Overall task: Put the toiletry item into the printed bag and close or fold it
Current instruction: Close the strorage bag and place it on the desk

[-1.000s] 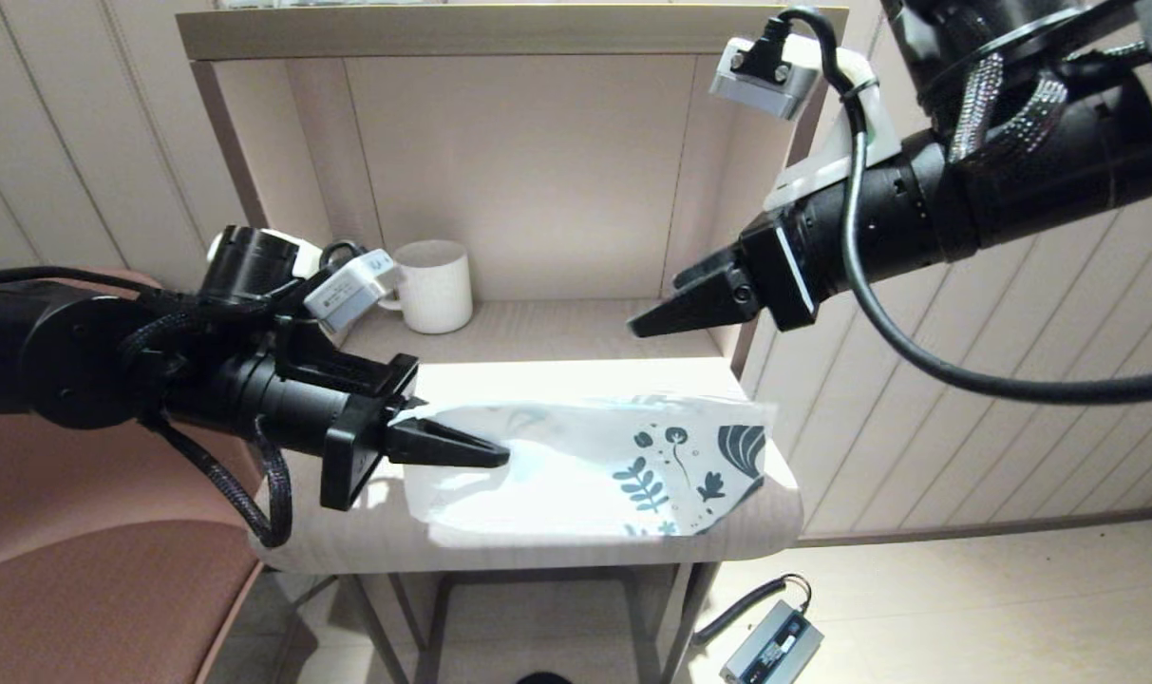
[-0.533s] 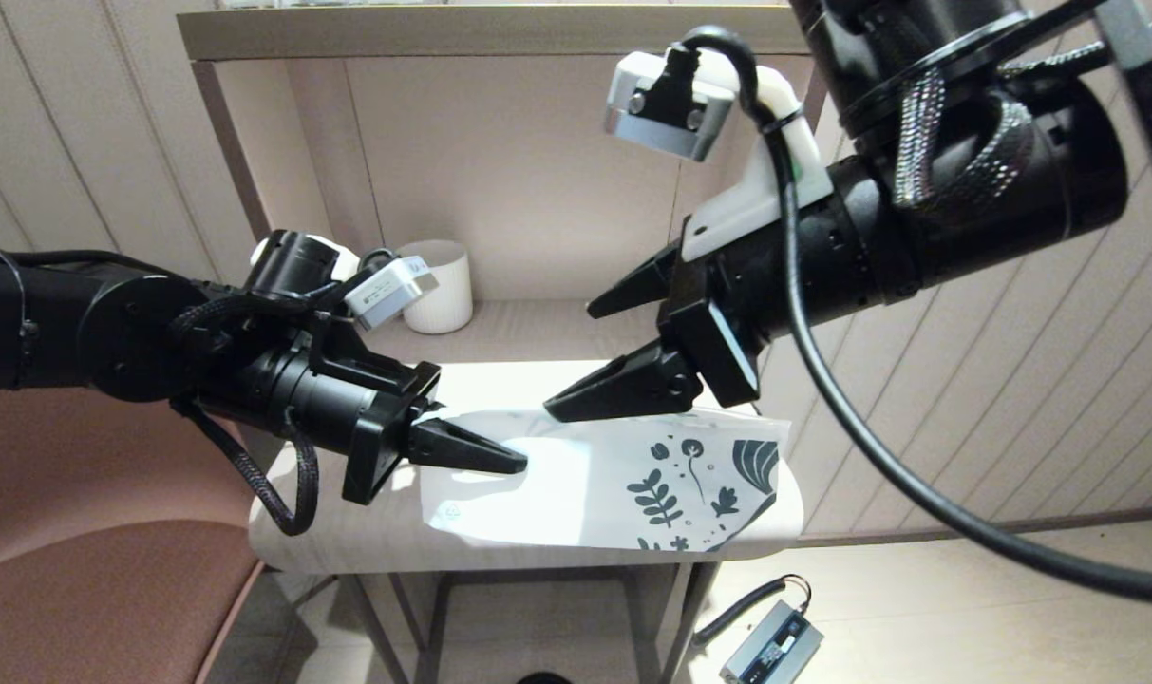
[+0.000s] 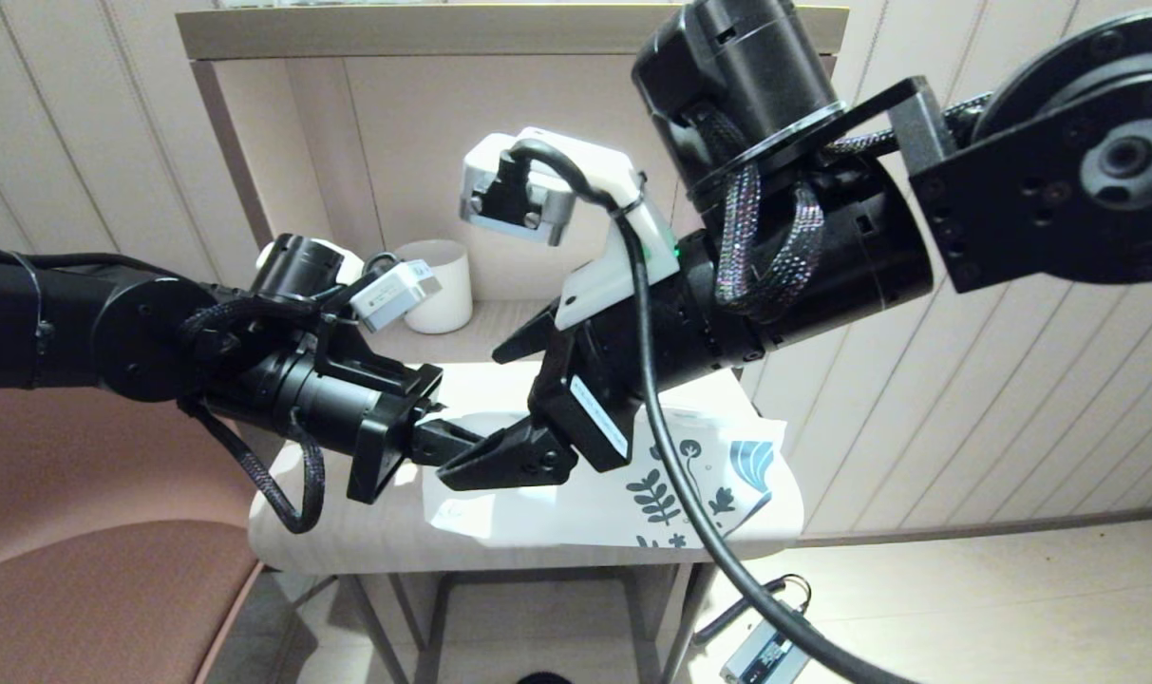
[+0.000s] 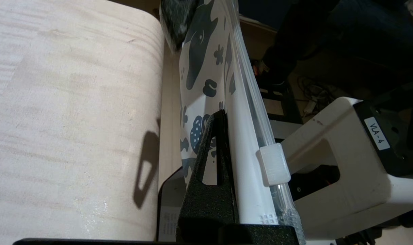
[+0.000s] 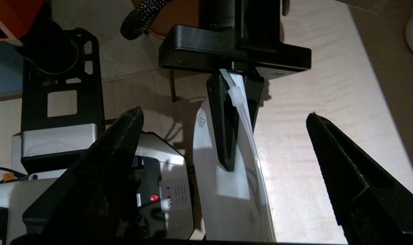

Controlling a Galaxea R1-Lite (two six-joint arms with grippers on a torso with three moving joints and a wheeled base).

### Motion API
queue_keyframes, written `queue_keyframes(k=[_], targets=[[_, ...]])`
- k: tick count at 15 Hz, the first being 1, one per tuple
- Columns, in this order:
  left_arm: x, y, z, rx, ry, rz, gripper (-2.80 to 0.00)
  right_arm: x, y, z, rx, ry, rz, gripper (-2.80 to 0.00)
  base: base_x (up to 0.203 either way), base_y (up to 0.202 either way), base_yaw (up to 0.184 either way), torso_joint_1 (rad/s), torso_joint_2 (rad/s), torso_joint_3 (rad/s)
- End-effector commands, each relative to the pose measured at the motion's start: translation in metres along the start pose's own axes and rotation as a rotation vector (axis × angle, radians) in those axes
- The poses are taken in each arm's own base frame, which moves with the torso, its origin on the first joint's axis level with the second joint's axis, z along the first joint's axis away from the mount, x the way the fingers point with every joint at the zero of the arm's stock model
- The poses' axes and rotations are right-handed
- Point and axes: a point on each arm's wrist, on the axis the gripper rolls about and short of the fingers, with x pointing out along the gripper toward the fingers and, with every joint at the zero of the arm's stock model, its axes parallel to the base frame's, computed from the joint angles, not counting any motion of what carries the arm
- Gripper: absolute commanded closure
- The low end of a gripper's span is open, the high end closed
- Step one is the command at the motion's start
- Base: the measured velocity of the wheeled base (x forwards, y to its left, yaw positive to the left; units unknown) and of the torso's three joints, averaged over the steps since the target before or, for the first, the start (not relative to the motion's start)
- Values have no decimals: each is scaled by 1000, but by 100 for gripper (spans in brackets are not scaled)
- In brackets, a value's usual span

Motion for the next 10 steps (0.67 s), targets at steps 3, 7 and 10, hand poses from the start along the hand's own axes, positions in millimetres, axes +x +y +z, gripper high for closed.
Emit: queue_keyframes(k=[3,7,10], targets=[[1,1,-1,-2,-2,-7,0,20,-2,-5,-7,23,8,-280,0,0,0,0,0,0],[1,2,-2,-7,-1,-8,0,25,-6,-7,-12,18,-10,-280,0,0,0,0,0,0],[1,2,-3,-8,0,-8,0,28,-8,-7,-13,11,-19,-280,0,0,0,0,0,0]])
